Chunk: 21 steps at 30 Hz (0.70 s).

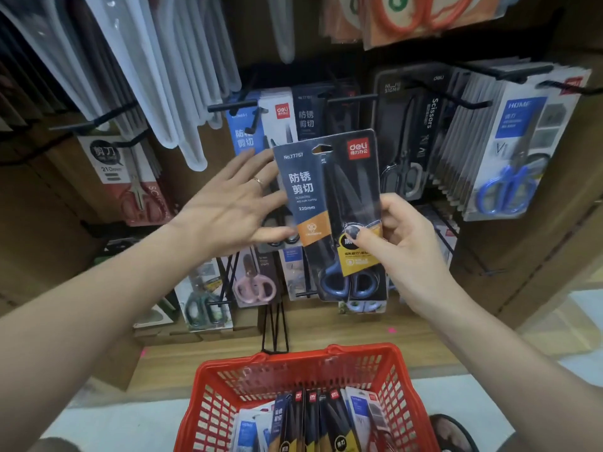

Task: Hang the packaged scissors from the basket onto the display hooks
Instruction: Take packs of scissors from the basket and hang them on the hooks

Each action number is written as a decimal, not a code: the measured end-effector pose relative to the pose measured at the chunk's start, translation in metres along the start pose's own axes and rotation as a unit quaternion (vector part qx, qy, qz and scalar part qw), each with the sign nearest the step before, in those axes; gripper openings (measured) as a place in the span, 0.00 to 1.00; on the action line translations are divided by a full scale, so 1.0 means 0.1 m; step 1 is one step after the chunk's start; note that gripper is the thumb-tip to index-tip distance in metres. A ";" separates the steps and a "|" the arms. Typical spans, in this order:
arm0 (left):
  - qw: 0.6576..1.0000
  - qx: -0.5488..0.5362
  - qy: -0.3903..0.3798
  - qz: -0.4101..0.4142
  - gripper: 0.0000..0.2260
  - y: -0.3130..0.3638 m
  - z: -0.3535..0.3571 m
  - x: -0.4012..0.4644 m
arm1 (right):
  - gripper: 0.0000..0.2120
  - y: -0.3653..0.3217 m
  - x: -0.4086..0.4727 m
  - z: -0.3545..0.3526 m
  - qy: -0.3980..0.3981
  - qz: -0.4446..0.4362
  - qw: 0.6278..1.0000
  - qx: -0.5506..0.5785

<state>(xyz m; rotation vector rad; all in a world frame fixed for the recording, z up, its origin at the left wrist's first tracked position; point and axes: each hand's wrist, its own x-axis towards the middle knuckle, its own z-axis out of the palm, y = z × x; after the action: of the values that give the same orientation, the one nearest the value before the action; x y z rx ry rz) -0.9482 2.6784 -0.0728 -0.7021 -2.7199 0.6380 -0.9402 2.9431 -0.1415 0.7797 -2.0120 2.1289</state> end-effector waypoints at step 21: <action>0.996 0.046 0.076 0.005 0.25 0.05 0.09 0.07 | 0.14 -0.08 -0.03 0.13 0.105 -0.050 0.988 -0.097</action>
<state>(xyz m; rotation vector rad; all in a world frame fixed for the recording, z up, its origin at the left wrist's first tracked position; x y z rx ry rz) -0.9553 2.6828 -0.0824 -0.7123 -2.5324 0.6768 -0.9306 2.9320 -0.1352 0.5855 -1.9866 1.8410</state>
